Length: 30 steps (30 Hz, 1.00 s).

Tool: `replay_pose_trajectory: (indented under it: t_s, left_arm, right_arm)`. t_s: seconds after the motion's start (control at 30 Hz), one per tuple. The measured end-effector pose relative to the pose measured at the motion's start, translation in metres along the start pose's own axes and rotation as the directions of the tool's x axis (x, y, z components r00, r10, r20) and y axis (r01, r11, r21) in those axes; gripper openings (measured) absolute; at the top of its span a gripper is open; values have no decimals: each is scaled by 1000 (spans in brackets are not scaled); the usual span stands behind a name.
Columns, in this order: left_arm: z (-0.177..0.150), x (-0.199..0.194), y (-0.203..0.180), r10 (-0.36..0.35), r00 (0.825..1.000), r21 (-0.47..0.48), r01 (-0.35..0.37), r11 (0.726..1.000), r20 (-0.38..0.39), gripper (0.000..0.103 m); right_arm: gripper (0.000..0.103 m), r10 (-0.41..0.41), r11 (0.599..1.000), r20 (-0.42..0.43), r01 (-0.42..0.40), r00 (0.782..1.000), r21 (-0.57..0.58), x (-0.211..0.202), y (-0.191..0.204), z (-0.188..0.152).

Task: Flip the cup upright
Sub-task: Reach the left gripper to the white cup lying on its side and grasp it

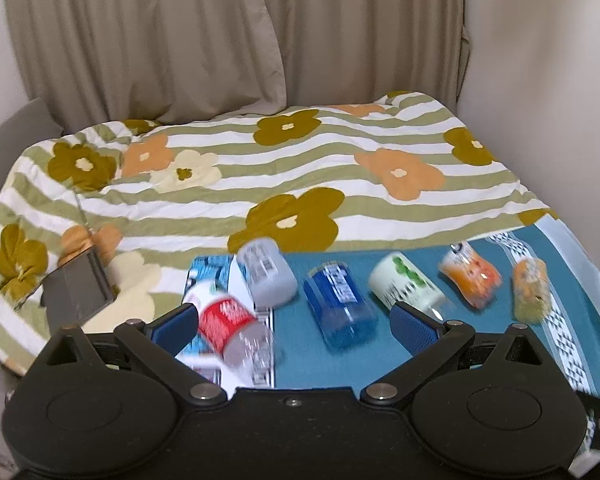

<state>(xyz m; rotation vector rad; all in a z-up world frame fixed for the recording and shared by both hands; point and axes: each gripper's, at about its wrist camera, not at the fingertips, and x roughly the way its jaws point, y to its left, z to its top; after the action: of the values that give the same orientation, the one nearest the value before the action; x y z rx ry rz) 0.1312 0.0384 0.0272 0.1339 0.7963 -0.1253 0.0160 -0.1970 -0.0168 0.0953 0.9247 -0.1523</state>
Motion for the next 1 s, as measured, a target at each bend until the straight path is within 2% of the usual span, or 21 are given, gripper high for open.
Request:
replay_pose_trajectory:
  t_s: [0.27, 0.53, 0.83, 0.93, 1.0]
  left_arm:
    - [41, 93, 37, -68, 991, -45, 63, 997, -118, 102]
    - [55, 181, 52, -96, 963, -96, 74, 993, -253, 97]
    - [51, 233, 62, -128, 927, -163, 73, 984, -354, 87]
    - [49, 241, 63, -139, 915, -177, 76, 981, -379, 76]
    - [48, 245, 62, -152, 909, -189, 83, 978, -387, 75]
  right_arm:
    - [103, -30, 999, -56, 32, 998, 37, 33, 21, 0]
    - [103, -54, 997, -107, 60, 993, 53, 65, 37, 4]
    - [103, -50, 997, -121, 56, 991, 46, 89, 51, 18]
    - [103, -45, 998, -126, 50, 991, 40, 95, 57, 21]
    - [103, -43, 998, -129, 48, 991, 35, 97, 59, 22]
